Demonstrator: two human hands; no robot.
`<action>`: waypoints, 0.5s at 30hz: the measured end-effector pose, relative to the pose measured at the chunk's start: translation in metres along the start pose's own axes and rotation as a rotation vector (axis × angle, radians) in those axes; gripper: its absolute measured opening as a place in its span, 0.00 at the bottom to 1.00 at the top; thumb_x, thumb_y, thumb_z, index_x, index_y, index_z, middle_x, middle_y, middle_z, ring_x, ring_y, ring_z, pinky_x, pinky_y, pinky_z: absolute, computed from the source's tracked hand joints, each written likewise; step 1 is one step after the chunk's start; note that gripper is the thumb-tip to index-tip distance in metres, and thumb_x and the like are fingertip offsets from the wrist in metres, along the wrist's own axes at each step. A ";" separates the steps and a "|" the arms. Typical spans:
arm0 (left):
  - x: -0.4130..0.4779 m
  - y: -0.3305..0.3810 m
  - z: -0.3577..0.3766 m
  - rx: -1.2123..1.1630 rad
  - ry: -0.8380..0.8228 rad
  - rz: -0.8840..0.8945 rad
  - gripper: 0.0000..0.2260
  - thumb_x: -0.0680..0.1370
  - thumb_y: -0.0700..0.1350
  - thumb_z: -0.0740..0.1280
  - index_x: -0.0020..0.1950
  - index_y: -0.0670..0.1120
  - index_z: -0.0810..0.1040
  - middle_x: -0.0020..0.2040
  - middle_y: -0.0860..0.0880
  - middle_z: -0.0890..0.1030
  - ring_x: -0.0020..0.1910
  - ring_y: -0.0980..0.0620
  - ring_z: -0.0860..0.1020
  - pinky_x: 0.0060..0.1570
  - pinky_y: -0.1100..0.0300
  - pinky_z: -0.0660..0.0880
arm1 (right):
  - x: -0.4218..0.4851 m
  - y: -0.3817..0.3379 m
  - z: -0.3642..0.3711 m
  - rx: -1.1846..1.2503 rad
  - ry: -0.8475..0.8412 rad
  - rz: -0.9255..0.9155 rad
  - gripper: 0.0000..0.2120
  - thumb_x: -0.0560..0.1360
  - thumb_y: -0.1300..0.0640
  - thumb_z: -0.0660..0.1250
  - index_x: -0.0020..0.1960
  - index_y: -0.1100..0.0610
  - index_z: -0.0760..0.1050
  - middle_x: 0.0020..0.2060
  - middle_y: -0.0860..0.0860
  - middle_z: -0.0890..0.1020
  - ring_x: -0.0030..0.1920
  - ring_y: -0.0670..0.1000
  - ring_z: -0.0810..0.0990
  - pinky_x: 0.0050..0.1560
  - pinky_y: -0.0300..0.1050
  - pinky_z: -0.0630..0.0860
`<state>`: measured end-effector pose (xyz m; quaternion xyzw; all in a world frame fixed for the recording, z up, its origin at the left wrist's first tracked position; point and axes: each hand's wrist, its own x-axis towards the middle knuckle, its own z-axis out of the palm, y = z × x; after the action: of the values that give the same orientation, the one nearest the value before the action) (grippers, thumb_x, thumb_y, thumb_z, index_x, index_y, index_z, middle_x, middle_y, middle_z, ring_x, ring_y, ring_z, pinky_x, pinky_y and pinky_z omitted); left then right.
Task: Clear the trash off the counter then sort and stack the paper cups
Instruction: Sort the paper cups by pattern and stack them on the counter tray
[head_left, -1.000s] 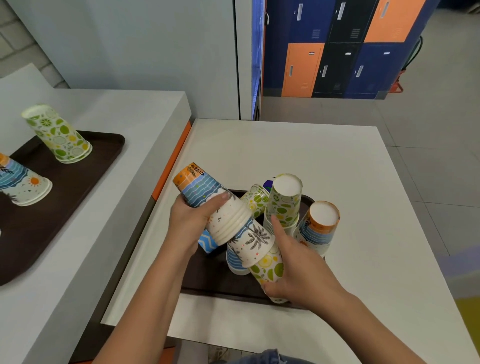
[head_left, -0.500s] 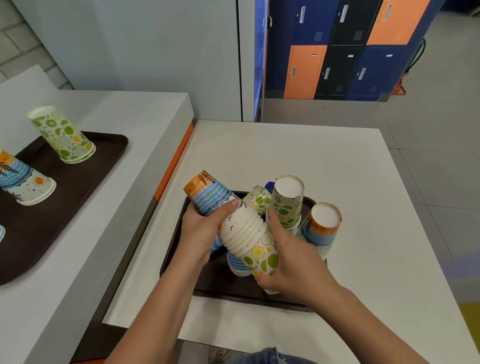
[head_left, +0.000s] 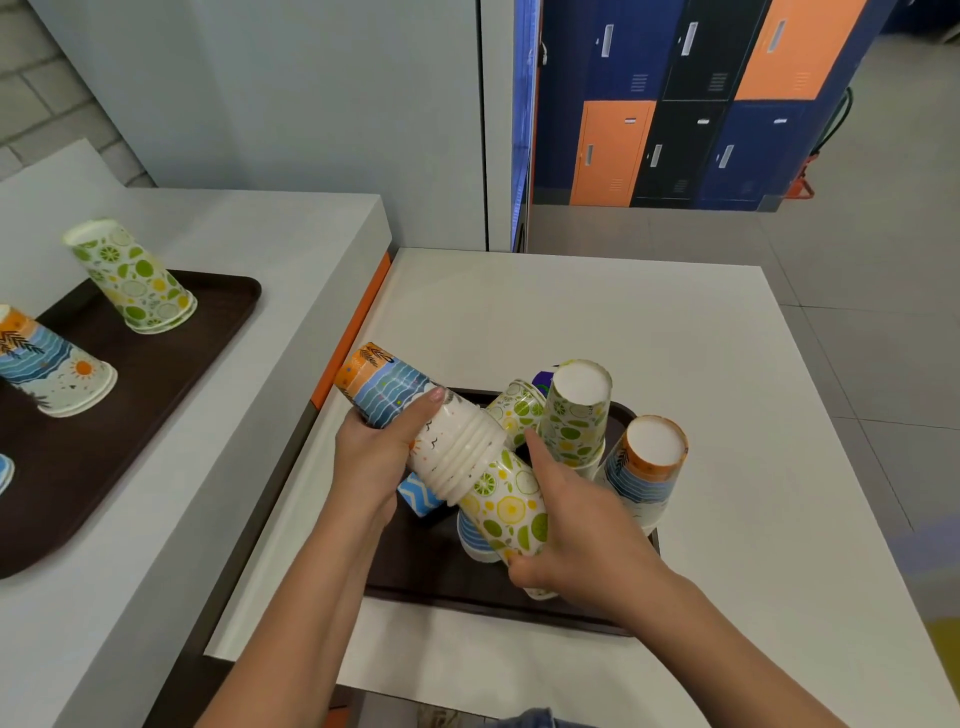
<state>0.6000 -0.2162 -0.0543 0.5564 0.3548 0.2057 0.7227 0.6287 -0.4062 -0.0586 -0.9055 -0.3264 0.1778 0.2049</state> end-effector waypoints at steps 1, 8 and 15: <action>0.003 0.002 -0.003 -0.028 0.014 -0.007 0.17 0.68 0.41 0.76 0.55 0.43 0.77 0.49 0.45 0.83 0.46 0.50 0.82 0.40 0.60 0.80 | 0.000 0.000 0.000 -0.010 -0.004 0.000 0.58 0.62 0.46 0.74 0.77 0.48 0.36 0.65 0.48 0.72 0.59 0.51 0.76 0.52 0.45 0.76; 0.016 0.028 -0.022 -0.126 0.125 0.008 0.09 0.71 0.43 0.74 0.47 0.47 0.76 0.44 0.49 0.82 0.43 0.54 0.82 0.46 0.56 0.79 | -0.006 -0.002 -0.019 0.159 0.020 0.035 0.56 0.63 0.46 0.74 0.78 0.46 0.40 0.66 0.46 0.71 0.62 0.49 0.75 0.56 0.42 0.74; 0.004 0.043 -0.010 -0.105 0.099 0.171 0.11 0.70 0.42 0.75 0.48 0.49 0.76 0.45 0.50 0.82 0.46 0.52 0.82 0.47 0.57 0.79 | 0.035 -0.004 -0.112 0.371 0.414 -0.047 0.42 0.60 0.50 0.76 0.70 0.44 0.61 0.54 0.41 0.76 0.53 0.46 0.77 0.51 0.44 0.74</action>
<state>0.5994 -0.1943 -0.0156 0.5352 0.3300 0.3123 0.7121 0.7027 -0.4091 0.0319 -0.8616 -0.2603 0.0408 0.4338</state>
